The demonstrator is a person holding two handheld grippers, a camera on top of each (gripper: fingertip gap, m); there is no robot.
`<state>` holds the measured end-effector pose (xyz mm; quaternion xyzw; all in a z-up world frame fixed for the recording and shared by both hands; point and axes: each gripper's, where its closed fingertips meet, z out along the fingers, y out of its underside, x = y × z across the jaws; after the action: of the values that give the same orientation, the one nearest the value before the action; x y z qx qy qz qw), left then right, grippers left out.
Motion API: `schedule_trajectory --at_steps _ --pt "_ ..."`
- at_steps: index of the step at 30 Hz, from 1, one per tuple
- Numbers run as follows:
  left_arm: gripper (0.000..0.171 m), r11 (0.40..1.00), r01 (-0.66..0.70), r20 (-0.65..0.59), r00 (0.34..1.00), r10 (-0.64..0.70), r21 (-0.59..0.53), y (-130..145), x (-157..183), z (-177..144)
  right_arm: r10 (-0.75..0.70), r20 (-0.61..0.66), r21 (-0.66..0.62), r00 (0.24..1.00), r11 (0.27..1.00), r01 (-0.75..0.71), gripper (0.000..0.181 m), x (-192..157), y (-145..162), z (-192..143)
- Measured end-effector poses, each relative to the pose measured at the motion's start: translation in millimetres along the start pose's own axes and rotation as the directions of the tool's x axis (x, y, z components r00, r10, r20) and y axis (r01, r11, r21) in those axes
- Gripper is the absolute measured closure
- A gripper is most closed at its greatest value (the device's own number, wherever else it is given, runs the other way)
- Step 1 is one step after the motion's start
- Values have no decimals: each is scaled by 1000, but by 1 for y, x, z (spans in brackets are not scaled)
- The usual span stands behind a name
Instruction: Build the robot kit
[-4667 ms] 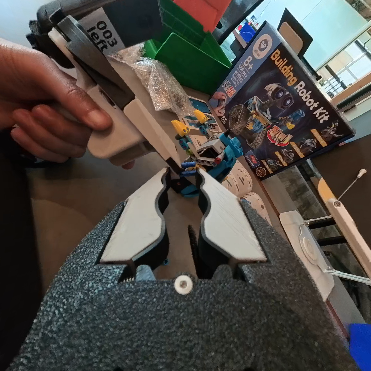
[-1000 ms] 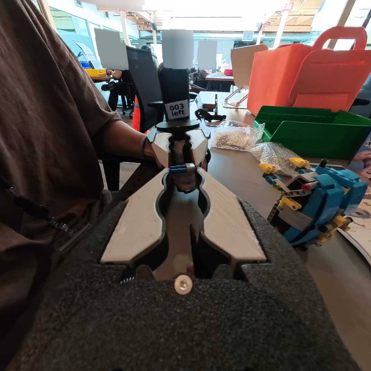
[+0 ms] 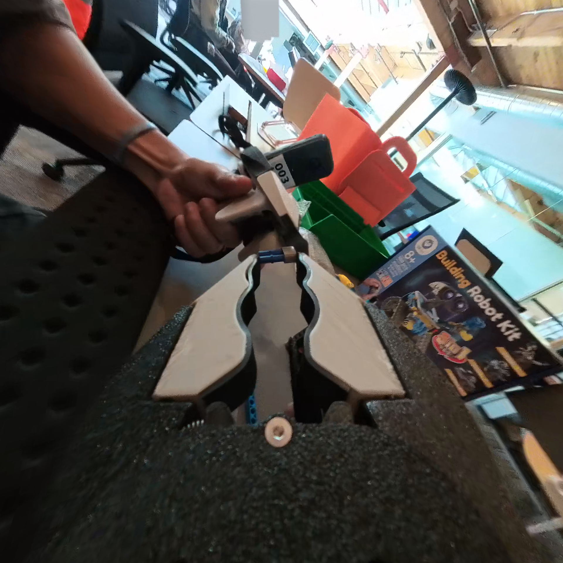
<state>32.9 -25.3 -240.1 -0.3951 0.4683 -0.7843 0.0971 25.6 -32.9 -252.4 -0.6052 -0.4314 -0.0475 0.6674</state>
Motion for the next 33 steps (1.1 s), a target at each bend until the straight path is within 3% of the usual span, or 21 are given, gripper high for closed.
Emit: schedule_trajectory --at_steps 4,8,13,15,17,21,27,33 --pt "162 999 21 -40 999 -22 -36 7 4 3 -70 -39 -12 997 997 70 157 -1 -2 4" --pt "164 998 41 -44 998 -44 -51 9 3 3 -89 -43 -24 995 996 88 157 -1 1 4" --pt "166 997 74 13 997 -74 -14 3 -9 0 -1 -104 -84 995 996 -8 155 6 14 10" --pt "165 995 102 59 993 -102 7 2 -17 0 37 -127 -149 991 987 -56 133 10 24 13" --pt "165 992 126 107 986 -127 18 3 -26 0 31 -149 -190 988 980 -60 125 13 28 16" --pt "165 988 157 144 977 -157 12 7 -34 -1 -15 -179 -259 984 965 -32 137 18 34 15" --pt "165 985 170 178 969 -169 9 10 -40 0 -37 -157 -350 987 936 -20 140 12 48 21" --pt "165 994 104 235 967 -97 -18 14 -41 4 8 -143 -365 990 929 -60 155 10 50 22"
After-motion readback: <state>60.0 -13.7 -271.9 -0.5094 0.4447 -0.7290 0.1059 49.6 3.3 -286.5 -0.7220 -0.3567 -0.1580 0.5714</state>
